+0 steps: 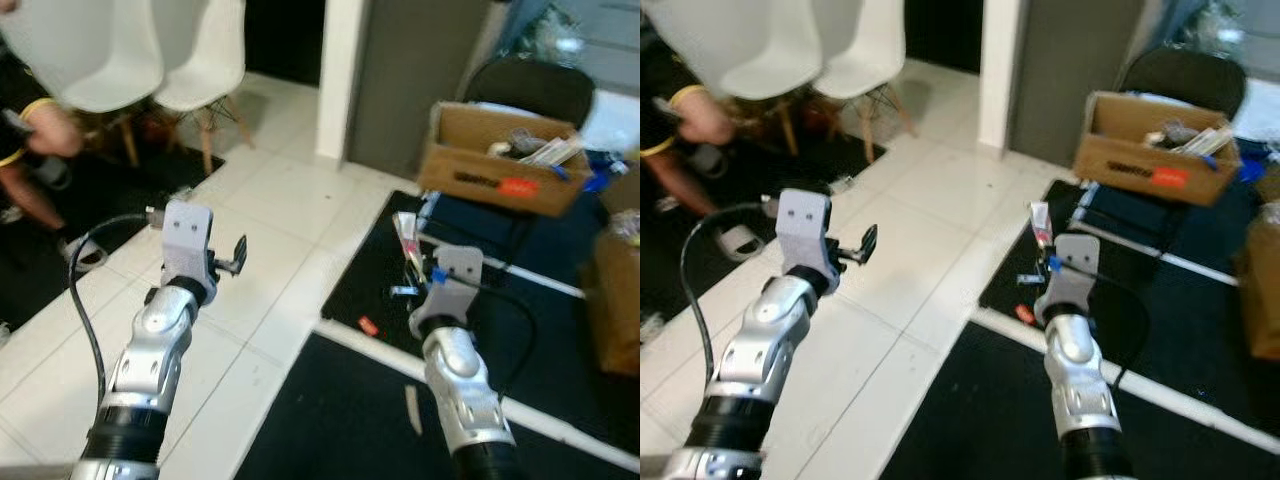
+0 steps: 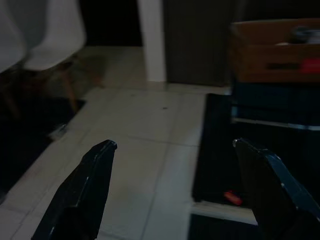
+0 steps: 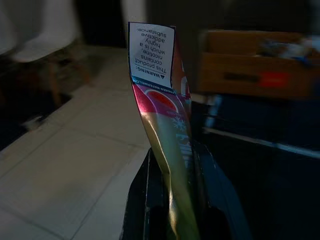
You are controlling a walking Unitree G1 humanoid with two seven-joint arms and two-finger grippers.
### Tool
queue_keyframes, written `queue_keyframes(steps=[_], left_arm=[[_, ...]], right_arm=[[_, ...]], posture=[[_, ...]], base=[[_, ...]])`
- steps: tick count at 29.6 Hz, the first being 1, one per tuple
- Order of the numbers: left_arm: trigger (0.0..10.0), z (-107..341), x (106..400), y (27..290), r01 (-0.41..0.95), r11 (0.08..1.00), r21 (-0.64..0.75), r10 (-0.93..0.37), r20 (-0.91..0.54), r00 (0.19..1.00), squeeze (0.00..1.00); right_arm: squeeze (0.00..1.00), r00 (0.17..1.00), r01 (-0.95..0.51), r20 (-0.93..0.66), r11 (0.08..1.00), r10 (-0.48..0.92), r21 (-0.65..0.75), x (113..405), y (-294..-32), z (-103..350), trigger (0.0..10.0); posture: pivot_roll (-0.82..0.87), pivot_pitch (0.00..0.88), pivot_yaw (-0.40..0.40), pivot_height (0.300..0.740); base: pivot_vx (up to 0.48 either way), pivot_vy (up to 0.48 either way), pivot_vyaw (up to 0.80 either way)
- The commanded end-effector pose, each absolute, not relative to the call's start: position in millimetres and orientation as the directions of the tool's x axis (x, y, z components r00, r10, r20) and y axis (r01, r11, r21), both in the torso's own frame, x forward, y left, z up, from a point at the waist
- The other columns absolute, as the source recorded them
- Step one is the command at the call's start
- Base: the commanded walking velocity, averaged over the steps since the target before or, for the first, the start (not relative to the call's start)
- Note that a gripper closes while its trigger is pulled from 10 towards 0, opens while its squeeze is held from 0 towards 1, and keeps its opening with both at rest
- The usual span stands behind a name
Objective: Picking trash to rubbish bin
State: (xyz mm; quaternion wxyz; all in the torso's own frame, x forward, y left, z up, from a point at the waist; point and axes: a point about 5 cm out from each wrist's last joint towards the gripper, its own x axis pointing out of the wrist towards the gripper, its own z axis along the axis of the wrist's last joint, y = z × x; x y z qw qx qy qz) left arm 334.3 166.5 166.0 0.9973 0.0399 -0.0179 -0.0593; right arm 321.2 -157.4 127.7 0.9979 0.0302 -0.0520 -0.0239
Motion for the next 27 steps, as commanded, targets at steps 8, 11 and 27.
queue_keyframes(steps=[8, 11, 27], left_arm=[[10.0, 157.4, 337.7, 167.2, 0.075, 0.993, 0.088, -0.074, -0.007, 0.997, 0.00], [10.0, 160.1, 338.7, 165.0, 0.083, 0.995, 0.064, -0.083, -0.001, 0.997, 0.00], [10.0, 155.7, 337.7, 162.8, 0.101, 0.993, 0.066, -0.101, -0.006, 0.995, 0.00]], right_arm=[[0.00, 0.995, 0.051, 0.078, 0.997, -0.056, 0.065, 317.5, -158.4, 119.7, 10.0], [0.00, 0.996, 0.058, 0.069, 0.996, -0.063, 0.063, 317.2, -160.0, 118.3, 10.0], [0.00, 0.997, 0.070, 0.028, 0.995, -0.072, 0.064, 314.0, -159.0, 109.5, 10.0]], posture=[[0.00, 0.098, 0.047, 0.740], [0.00, 0.100, 0.046, 0.740], [-0.01, 0.086, 0.055, 0.740]], base=[[0.000, 0.000, -0.80], [0.000, 0.000, -0.80], [0.000, 0.000, -0.80]])
